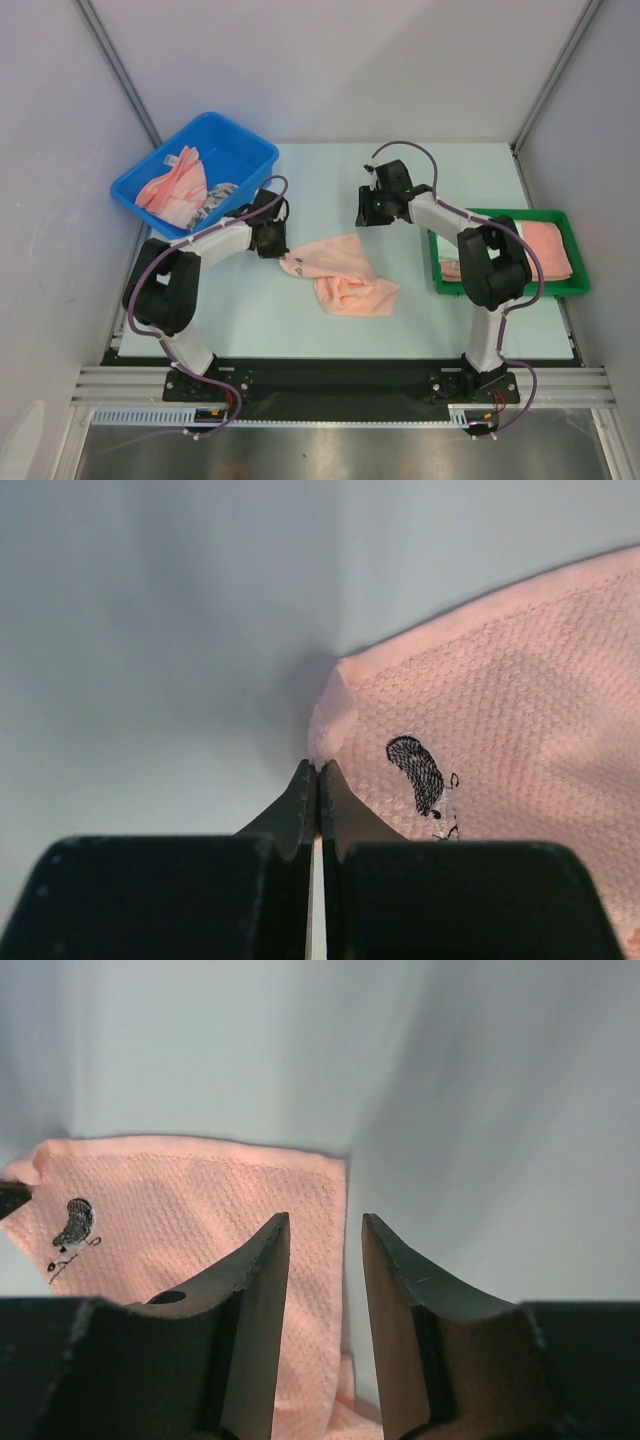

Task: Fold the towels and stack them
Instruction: Flatten out the crumpled towel

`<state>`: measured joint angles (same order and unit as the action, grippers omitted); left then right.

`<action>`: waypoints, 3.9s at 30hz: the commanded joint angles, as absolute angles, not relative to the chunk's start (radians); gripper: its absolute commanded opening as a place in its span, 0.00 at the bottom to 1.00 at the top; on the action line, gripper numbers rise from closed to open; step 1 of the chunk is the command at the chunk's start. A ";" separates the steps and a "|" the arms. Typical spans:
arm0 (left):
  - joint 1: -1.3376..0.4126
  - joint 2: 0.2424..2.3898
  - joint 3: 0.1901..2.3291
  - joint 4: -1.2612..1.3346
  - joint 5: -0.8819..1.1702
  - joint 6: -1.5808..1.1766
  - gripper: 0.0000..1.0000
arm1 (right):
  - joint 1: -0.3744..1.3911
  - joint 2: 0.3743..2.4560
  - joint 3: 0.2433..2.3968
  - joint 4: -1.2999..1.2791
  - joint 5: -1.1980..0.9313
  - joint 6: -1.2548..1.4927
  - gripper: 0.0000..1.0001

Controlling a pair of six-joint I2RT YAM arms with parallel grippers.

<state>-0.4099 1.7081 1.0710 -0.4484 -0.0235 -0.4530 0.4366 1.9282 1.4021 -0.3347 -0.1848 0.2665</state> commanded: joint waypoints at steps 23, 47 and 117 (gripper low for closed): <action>-0.405 1.723 1.083 -0.376 0.017 -0.420 0.01 | 0.491 2.053 1.427 -0.350 -0.202 0.020 0.33; -0.408 1.456 1.324 -0.387 0.204 -0.319 0.00 | 0.459 1.453 1.261 -0.133 -0.034 0.074 0.00; -0.282 2.002 1.761 -0.302 0.505 -0.008 0.01 | 0.192 1.742 1.266 0.287 -0.318 0.210 0.00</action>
